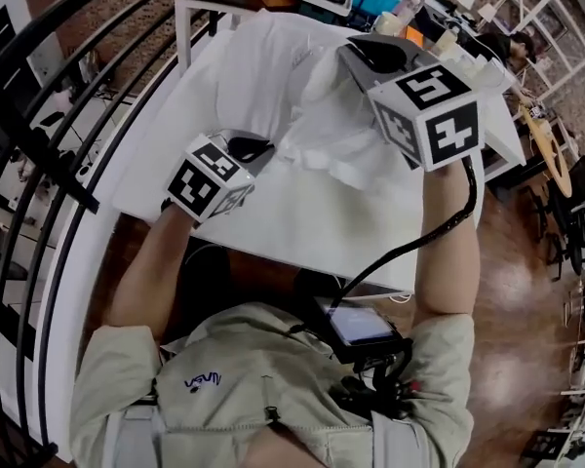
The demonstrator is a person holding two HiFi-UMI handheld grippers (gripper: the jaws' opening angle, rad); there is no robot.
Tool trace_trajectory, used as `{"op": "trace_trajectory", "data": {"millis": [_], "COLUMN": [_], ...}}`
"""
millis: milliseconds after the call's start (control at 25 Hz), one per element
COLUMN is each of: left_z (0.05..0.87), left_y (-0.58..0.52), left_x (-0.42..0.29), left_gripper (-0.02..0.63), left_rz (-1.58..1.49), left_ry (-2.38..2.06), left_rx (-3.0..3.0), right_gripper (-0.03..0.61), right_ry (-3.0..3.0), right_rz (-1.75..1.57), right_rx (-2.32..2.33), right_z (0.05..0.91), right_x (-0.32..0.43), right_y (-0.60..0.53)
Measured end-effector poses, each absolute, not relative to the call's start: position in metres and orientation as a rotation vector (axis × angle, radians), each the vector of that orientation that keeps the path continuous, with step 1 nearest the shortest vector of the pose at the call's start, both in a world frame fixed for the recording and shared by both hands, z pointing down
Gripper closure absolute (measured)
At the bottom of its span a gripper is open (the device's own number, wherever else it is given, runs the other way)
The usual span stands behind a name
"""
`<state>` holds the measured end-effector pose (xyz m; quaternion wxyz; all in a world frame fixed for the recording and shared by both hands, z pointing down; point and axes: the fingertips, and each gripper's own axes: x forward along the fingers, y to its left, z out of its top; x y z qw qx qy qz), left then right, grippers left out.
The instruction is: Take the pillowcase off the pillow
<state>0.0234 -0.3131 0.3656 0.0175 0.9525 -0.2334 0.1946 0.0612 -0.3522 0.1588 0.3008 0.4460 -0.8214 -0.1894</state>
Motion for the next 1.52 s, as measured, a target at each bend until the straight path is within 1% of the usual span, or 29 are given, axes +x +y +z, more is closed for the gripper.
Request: {"op": "trace_trajectory", "data": {"millis": [200, 320, 440, 600, 800, 880, 1000, 1080, 1160, 1280, 1360, 1400, 1440, 1480, 1520], "left_z": [0.368, 0.378, 0.395, 0.406, 0.390, 0.381, 0.368, 0.353, 0.330, 0.294, 0.288, 0.289, 0.293, 0.298, 0.306], "left_y": [-0.316, -0.317, -0.308, -0.291, -0.268, -0.265, -0.261, -0.262, -0.267, -0.299, -0.334, -0.351, -0.367, -0.382, -0.395], "left_x": [0.075, 0.092, 0.092, 0.069, 0.029, 0.014, -0.006, -0.018, -0.031, -0.056, -0.072, -0.077, -0.080, -0.080, -0.077], "left_gripper": [0.601, 0.600, 0.600, 0.598, 0.575, 0.571, 0.569, 0.569, 0.569, 0.569, 0.563, 0.539, 0.467, 0.356, 0.292], "left_rz": [0.646, 0.663, 0.702, 0.701, 0.685, 0.690, 0.689, 0.623, 0.485, 0.244, 0.175, 0.166, 0.171, 0.193, 0.234], "left_ry": [-0.610, -0.559, -0.533, -0.573, -0.490, -0.447, -0.398, -0.393, -0.423, -0.671, -0.875, -0.950, -1.010, -1.050, -1.066], "left_rx": [2.981, 2.951, 2.899, 2.863, 2.905, 2.934, 2.995, 3.035, 3.067, 3.041, 2.959, 2.913, 2.870, 2.837, 2.812], "right_gripper": [0.565, 0.565, 0.563, 0.558, 0.549, 0.534, 0.475, 0.420, 0.388, 0.385, 0.395, 0.398, 0.401, 0.405, 0.405], "right_ry": [-2.367, -2.379, -2.336, -2.285, -2.183, -2.158, -2.174, -2.185, -2.181, -2.224, -2.279, -2.290, -2.278, -2.240, -2.178], "right_rz": [-0.552, -0.525, -0.469, -0.411, -0.425, -0.453, -0.501, -0.519, -0.538, -0.558, -0.574, -0.579, -0.580, -0.577, -0.571], "right_rx": [1.044, 0.886, 0.778, 0.694, 0.562, 0.509, 0.507, 0.545, 0.577, 0.604, 0.635, 0.653, 0.669, 0.675, 0.669], "right_z": [0.141, 0.170, 0.206, 0.232, 0.259, 0.268, 0.260, 0.247, 0.235, 0.215, 0.196, 0.190, 0.187, 0.191, 0.201], "right_x": [0.048, 0.039, 0.034, 0.028, 0.017, 0.013, 0.008, 0.006, 0.004, -0.004, -0.012, -0.017, -0.022, -0.027, -0.034], "right_y": [-0.293, -0.263, -0.257, -0.267, -0.265, -0.262, -0.263, -0.268, -0.274, -0.280, -0.283, -0.287, -0.292, -0.299, -0.308]}}
